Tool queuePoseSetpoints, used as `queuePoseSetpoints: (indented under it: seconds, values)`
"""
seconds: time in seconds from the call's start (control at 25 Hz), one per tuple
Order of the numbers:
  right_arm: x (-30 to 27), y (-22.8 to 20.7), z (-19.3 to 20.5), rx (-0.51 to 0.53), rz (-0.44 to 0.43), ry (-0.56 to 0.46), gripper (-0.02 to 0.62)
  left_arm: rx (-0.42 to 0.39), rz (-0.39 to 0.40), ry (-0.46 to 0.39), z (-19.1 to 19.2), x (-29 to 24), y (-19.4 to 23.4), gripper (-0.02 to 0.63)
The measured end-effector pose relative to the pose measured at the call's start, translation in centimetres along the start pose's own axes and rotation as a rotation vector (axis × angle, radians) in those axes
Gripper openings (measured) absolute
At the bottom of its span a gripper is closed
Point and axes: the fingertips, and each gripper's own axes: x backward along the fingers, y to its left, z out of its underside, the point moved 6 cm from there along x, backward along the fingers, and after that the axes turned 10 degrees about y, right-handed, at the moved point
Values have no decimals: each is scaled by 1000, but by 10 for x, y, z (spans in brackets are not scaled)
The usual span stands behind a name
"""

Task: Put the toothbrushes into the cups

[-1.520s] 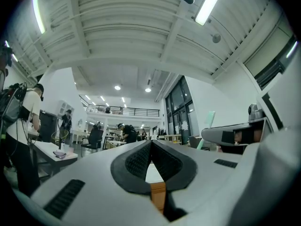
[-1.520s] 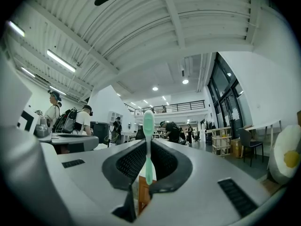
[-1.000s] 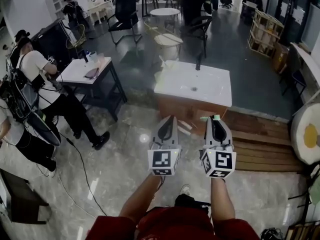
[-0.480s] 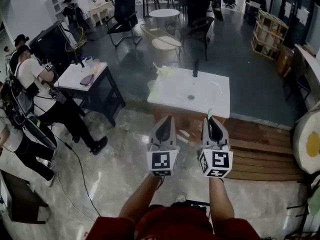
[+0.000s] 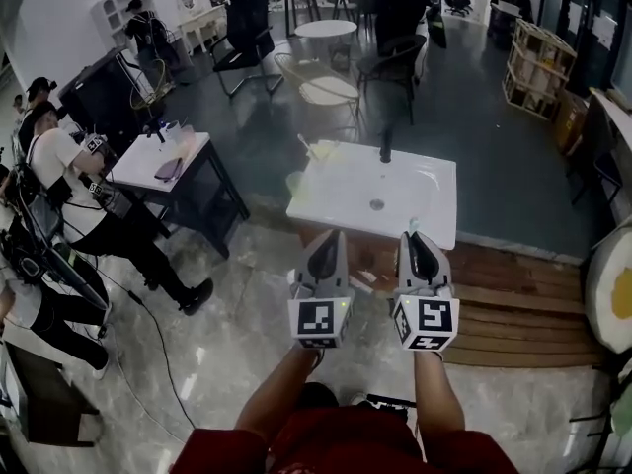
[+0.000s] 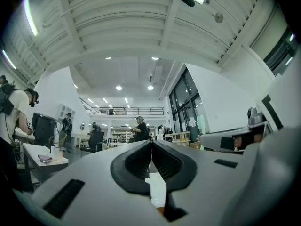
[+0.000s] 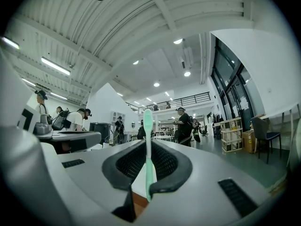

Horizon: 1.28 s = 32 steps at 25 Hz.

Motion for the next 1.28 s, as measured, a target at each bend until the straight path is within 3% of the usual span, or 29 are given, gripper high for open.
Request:
queuePoseSetpoints:
  seconds: [0.28, 0.6, 1.28]
  values:
    - [-44, -3, 7, 35, 27, 26, 49, 29, 52, -11, 11, -51, 22, 29]
    - [-113, 13, 0, 38, 58, 39, 49, 42, 79, 5, 17, -103, 77, 29]
    - [-239, 90, -12, 73, 34, 41, 49, 67, 72, -13, 24, -155, 205, 29]
